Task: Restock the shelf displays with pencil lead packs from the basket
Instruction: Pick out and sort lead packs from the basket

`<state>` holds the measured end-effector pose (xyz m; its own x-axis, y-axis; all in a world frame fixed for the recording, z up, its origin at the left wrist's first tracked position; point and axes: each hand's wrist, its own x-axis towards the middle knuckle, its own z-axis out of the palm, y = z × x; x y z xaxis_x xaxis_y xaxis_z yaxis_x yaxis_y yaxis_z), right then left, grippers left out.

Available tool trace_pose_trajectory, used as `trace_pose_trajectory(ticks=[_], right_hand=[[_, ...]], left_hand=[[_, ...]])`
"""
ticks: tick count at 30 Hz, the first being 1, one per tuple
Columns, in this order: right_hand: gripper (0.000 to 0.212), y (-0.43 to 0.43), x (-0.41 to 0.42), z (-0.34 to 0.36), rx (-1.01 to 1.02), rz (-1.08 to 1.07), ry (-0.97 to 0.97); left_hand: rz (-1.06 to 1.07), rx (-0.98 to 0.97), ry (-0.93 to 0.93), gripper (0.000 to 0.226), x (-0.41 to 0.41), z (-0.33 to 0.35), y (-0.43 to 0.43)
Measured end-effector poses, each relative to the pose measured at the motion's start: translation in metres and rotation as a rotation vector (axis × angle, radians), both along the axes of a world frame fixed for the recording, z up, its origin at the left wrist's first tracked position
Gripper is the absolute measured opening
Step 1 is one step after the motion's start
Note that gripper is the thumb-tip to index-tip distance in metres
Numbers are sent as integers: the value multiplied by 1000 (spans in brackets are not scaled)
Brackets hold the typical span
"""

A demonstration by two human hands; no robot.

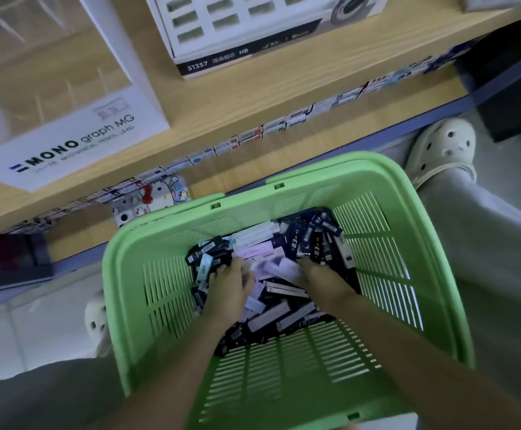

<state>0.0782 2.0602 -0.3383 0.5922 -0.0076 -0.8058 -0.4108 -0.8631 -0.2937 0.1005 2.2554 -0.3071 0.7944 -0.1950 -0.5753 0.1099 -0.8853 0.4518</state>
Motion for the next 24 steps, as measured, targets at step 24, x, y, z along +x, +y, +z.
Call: trace_pose_trajectory(ticks=[24], right_hand=[[70,0,48,9,116,-293,-187]], left_hand=[[983,-446,370,24,26,27,-6]])
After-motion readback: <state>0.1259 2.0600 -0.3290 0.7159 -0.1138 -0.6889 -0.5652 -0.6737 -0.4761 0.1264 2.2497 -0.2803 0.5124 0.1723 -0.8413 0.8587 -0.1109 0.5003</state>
